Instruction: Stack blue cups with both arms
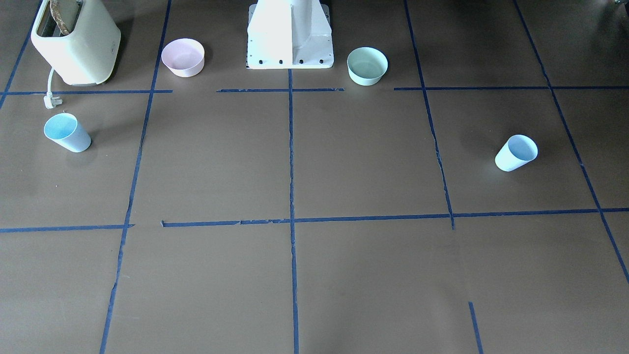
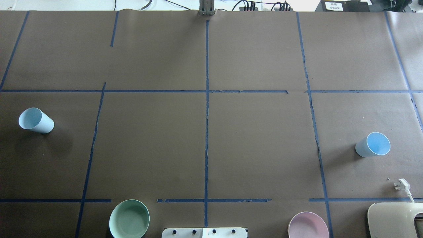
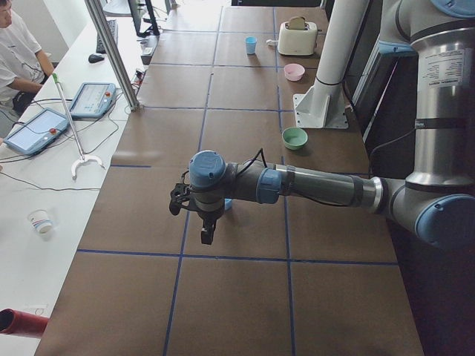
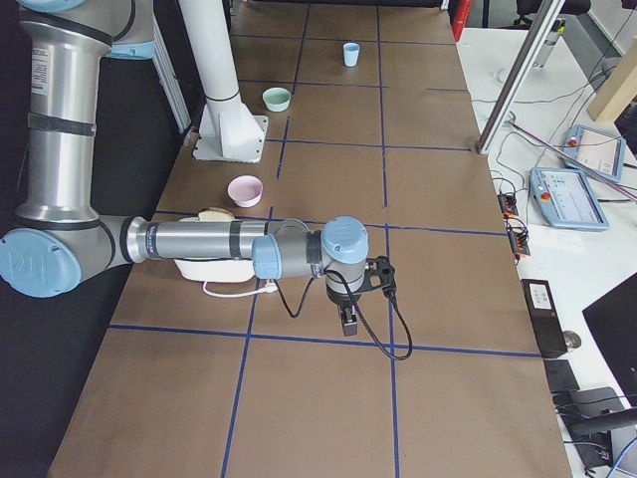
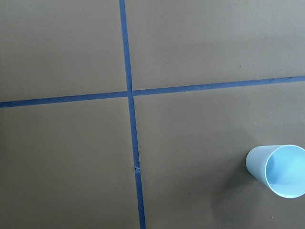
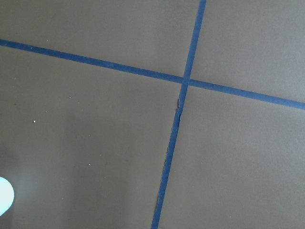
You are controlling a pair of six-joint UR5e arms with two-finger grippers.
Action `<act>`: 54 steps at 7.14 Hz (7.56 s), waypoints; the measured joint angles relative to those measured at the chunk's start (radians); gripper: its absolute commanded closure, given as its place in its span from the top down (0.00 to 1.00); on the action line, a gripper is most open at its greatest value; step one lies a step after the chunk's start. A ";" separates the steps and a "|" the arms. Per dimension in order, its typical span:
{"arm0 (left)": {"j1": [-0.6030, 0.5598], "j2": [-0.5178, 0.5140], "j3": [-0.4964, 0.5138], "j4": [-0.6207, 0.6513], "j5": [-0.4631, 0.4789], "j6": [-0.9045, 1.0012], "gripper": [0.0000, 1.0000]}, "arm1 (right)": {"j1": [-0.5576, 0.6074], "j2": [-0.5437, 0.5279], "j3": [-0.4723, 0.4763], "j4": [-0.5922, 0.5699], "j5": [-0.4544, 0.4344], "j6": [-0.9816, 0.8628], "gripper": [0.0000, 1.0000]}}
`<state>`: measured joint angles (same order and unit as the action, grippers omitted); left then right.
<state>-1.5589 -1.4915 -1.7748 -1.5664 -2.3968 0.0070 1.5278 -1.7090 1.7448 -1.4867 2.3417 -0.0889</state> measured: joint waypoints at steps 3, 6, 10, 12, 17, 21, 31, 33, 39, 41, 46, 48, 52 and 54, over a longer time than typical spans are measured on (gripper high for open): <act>0.110 -0.011 0.012 -0.060 -0.017 -0.076 1.00 | 0.000 0.000 -0.014 0.000 0.004 -0.003 1.00; 0.282 -0.042 0.022 -0.145 -0.015 -0.367 1.00 | -0.003 0.004 -0.017 0.002 0.003 -0.005 1.00; 0.418 -0.079 0.112 -0.264 0.020 -0.543 0.94 | -0.012 0.005 -0.023 0.000 0.005 -0.005 1.00; 0.449 -0.082 0.178 -0.339 0.022 -0.551 0.24 | -0.025 0.005 -0.026 0.000 0.005 -0.004 1.00; 0.481 -0.140 0.162 -0.370 0.001 -0.656 0.00 | -0.052 0.017 -0.040 0.000 0.009 -0.004 1.00; 0.787 -0.481 0.026 -0.303 0.078 -1.254 0.00 | -0.080 0.038 -0.061 0.000 0.014 -0.005 1.00; 1.034 -0.879 0.267 -0.121 0.366 -1.365 0.40 | -0.129 0.064 -0.070 0.002 0.051 -0.004 1.00; 1.034 -0.875 0.265 -0.118 0.368 -1.366 1.00 | -0.140 0.081 -0.066 0.002 0.051 -0.003 1.00; 0.944 -0.780 0.085 -0.111 0.365 -1.393 1.00 | -0.319 -0.042 0.003 0.431 0.074 0.535 0.98; 0.934 -0.769 0.075 -0.111 0.365 -1.394 1.00 | -0.418 -0.098 0.006 0.614 0.028 0.712 0.98; 0.932 -0.744 0.041 -0.111 0.366 -1.394 1.00 | -0.539 -0.089 -0.018 0.647 0.006 0.781 0.30; 0.932 -0.729 0.020 -0.110 0.366 -1.394 1.00 | -0.551 -0.086 -0.036 0.646 0.006 0.781 0.00; 0.915 -0.722 -0.004 -0.112 0.365 -1.393 1.00 | -0.558 -0.027 0.059 0.594 0.031 0.865 0.00; 0.873 -0.676 -0.092 -0.113 0.357 -1.390 1.00 | -0.674 0.213 0.110 0.531 -0.001 1.233 0.00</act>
<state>-0.6858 -2.1676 -1.8664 -1.6797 -2.0401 -1.3834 0.8542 -1.4963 1.8547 -0.9554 2.3406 1.1446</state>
